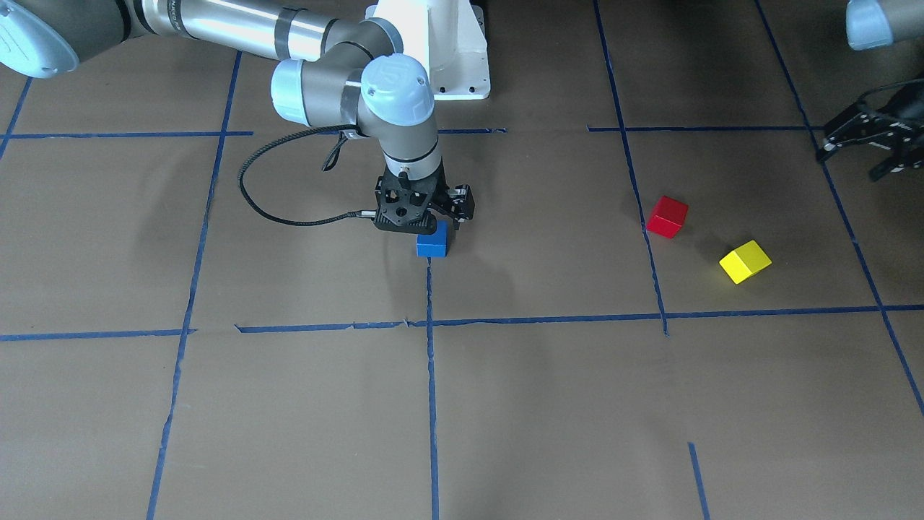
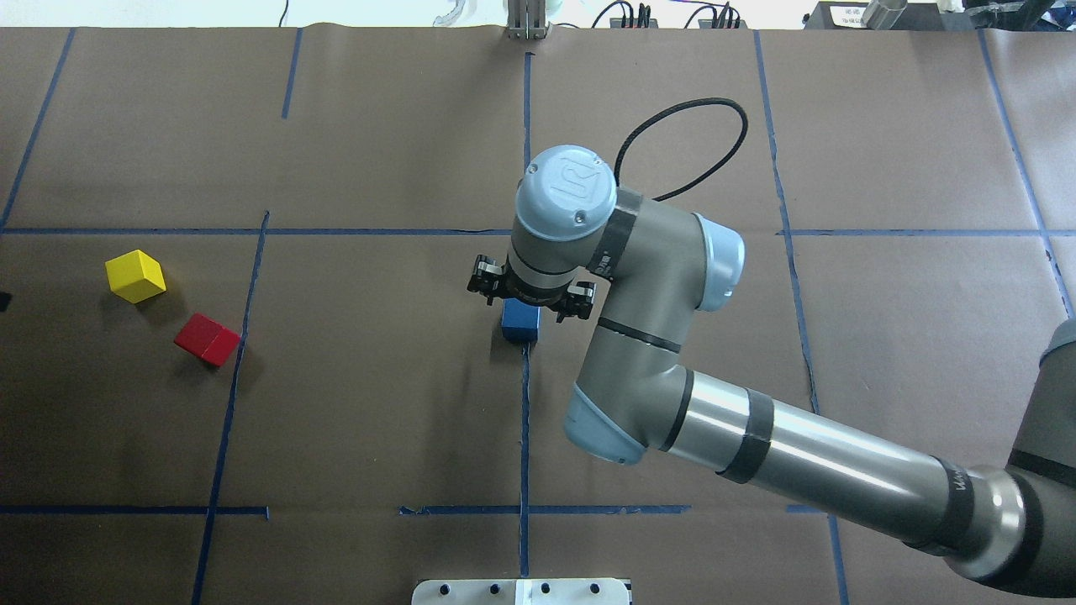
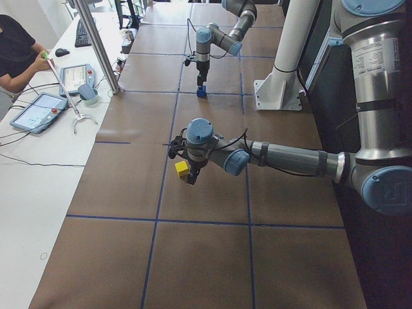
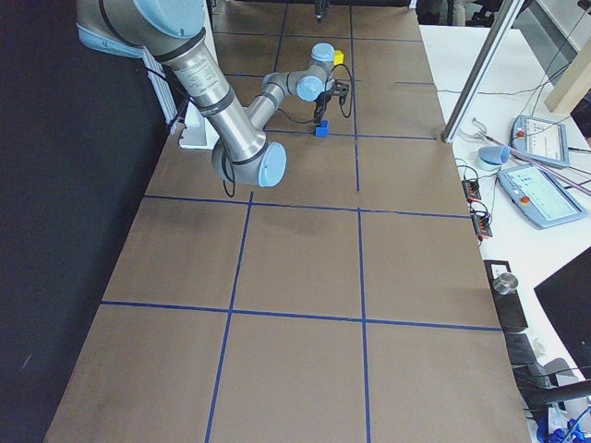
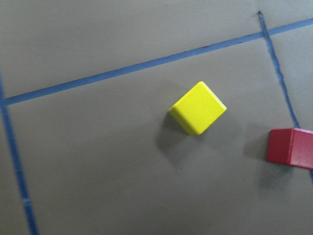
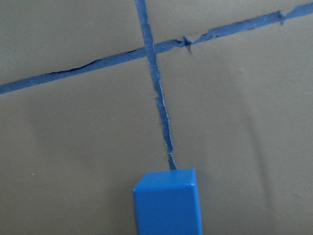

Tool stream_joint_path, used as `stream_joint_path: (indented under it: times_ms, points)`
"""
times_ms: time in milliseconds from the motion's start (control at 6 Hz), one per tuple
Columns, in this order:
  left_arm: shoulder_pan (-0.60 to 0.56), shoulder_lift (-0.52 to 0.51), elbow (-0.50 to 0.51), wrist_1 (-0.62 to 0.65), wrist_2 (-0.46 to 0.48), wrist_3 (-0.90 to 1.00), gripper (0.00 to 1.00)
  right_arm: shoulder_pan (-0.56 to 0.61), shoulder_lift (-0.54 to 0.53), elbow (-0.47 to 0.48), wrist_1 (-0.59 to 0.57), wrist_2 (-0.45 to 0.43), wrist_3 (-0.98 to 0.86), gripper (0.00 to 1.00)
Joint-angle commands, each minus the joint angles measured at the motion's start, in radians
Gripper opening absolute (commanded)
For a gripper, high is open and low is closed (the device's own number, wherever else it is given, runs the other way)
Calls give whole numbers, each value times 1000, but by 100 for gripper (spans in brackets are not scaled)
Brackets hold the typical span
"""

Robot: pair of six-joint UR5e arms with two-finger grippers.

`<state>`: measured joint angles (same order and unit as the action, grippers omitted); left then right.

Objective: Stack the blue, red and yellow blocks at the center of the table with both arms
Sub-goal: 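Release the blue cube, lift right gripper while left gripper reaches red cube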

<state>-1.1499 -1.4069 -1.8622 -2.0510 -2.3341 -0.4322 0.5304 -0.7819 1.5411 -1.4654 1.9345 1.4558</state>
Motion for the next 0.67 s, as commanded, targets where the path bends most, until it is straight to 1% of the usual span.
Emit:
stream_joint_path:
  times_ms: [0, 167, 333, 500]
  points:
    - [203, -90, -2, -29, 163, -140, 100, 69, -194, 260, -1, 56, -43, 100]
    - [276, -153, -2, -37, 180, -140, 100, 110, -256, 310, -1, 92, -76, 100]
    - [344, -179, -2, -37, 234, -132, 99, 126, -293, 335, -1, 93, -106, 100]
    - [380, -172, -5, -35, 272, -94, 99, 128, -301, 341, 0, 93, -115, 100]
